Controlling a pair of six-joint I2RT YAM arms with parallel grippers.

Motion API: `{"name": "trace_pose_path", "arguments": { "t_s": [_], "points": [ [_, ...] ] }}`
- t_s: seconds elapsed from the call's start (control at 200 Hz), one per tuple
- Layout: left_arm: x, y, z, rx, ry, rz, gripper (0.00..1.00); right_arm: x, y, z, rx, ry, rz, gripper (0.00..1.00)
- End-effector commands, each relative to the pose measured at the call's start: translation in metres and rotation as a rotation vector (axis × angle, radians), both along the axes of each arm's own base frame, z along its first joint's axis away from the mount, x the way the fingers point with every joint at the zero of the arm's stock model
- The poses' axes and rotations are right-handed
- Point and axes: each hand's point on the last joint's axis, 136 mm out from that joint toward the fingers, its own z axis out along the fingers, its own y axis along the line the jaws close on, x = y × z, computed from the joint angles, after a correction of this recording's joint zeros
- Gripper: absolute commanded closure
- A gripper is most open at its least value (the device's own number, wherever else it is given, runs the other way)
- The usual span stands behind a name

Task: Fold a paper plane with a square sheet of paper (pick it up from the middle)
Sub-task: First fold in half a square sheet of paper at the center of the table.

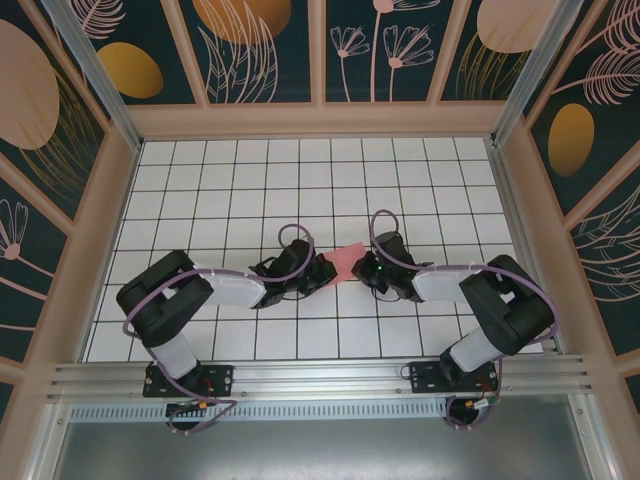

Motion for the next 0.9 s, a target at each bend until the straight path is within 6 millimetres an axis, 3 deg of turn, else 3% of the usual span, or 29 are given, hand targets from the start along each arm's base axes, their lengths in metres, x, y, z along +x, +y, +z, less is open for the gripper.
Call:
{"name": "trace_pose_path", "arguments": {
  "t_s": [0.0,0.135,0.305,0.595,0.896],
  "points": [
    [0.011,-0.015,0.009,-0.06,-0.013,0.041,1.0,-0.002,-0.008,-0.004,-0.015,0.021,-0.061,1.0],
    [0.008,-0.021,0.001,-0.041,0.005,0.043,1.0,-0.005,-0.004,-0.008,0.007,0.038,-0.049,1.0],
    [0.001,-0.012,-0.017,-0.011,0.052,0.071,1.0,-0.009,-0.006,-0.015,0.006,0.062,-0.051,1.0],
    [-0.011,0.018,-0.044,0.076,0.095,0.135,1.0,-0.014,-0.015,-0.024,-0.018,0.089,-0.068,1.0],
    [-0.015,0.049,-0.049,0.175,0.104,0.211,1.0,-0.02,-0.029,-0.035,-0.07,0.117,-0.095,1.0]
  ]
}}
